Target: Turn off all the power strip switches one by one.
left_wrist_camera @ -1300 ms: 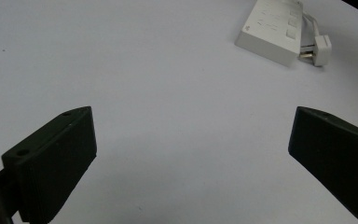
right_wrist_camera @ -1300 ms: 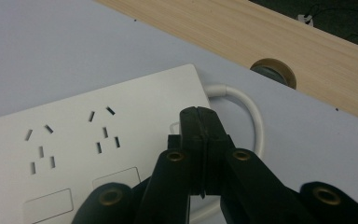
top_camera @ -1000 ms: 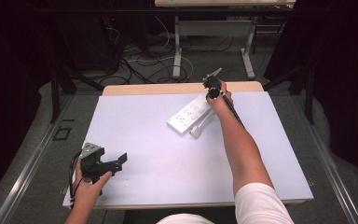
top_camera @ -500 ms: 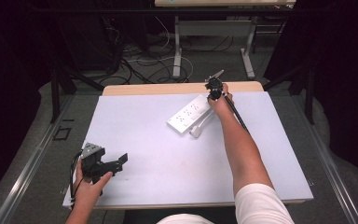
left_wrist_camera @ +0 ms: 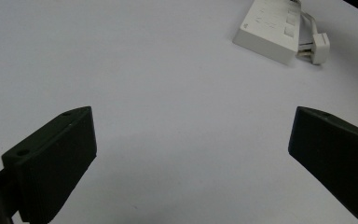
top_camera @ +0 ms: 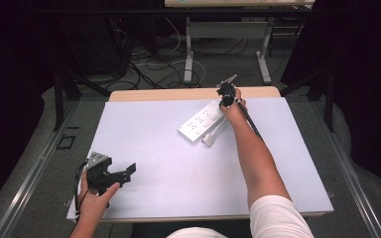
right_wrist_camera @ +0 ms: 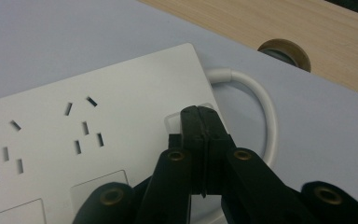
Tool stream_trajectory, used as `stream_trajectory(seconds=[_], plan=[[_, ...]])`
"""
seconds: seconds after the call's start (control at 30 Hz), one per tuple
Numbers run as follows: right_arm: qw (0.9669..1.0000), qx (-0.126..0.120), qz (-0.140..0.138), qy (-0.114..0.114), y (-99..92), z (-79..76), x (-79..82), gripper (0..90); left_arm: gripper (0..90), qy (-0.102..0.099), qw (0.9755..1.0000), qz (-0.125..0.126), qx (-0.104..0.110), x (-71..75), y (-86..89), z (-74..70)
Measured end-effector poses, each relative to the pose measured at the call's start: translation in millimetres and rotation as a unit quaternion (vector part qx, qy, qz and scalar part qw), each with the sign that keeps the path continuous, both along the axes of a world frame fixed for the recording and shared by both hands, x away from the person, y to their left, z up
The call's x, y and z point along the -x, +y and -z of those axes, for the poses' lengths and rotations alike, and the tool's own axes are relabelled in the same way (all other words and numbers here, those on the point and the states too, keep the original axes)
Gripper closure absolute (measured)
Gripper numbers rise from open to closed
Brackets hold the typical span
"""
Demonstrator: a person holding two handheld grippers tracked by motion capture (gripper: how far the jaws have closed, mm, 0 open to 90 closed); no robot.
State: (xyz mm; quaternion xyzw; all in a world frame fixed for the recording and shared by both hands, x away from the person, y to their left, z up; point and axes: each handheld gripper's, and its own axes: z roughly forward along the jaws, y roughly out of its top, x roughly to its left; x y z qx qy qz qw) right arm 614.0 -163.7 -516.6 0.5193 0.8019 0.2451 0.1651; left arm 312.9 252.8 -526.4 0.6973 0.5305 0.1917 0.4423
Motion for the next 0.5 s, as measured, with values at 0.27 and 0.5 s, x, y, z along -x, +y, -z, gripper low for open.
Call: stream_trajectory(seconds=[0.27, 0.5], plan=[[0.9999, 0.011, -0.006, -0.008, 2.5, 2.5, 0.7, 90.0, 0.8, 0.000, 1.0000, 0.002, -0.004, -0.3, -0.4, -0.4], [1.0000, 0.002, -0.004, -0.006, 2.1, -1.9, 2.3, 90.0, 0.8, 0.001, 1.0000, -0.002, 0.001, -0.6, -2.2, 1.2]])
